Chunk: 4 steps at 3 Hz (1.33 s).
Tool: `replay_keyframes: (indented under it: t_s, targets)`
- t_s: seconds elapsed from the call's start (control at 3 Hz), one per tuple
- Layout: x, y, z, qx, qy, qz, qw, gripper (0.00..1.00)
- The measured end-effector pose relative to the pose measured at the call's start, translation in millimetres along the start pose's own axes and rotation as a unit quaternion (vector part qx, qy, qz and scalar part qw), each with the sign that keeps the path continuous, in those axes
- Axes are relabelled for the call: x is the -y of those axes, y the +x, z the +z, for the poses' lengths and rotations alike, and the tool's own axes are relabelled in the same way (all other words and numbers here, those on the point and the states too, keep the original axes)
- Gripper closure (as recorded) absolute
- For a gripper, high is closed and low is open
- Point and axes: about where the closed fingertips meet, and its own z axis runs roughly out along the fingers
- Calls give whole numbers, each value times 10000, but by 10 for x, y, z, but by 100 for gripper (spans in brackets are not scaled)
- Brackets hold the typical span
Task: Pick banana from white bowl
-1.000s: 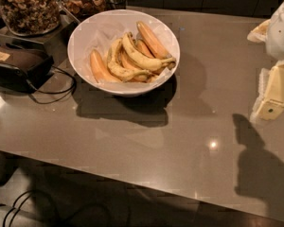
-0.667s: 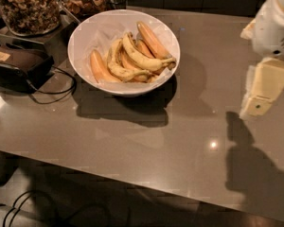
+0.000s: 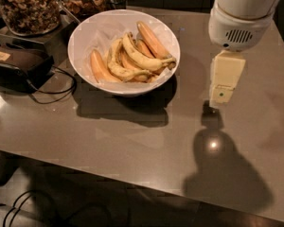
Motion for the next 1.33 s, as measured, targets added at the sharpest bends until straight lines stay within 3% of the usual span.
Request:
replay_keyframes:
  t_s: [0.33,0.67,1.0,1.33]
  targets:
    - [-55,-252,-253,445,4,-162,9989,0]
    - [-111,-722,-709,797,109,-476,9956,0]
    - [-74,-769,-768,914,258,-472,9944,0]
    - [110,-1034,-705,1003,157,-382,9941,0]
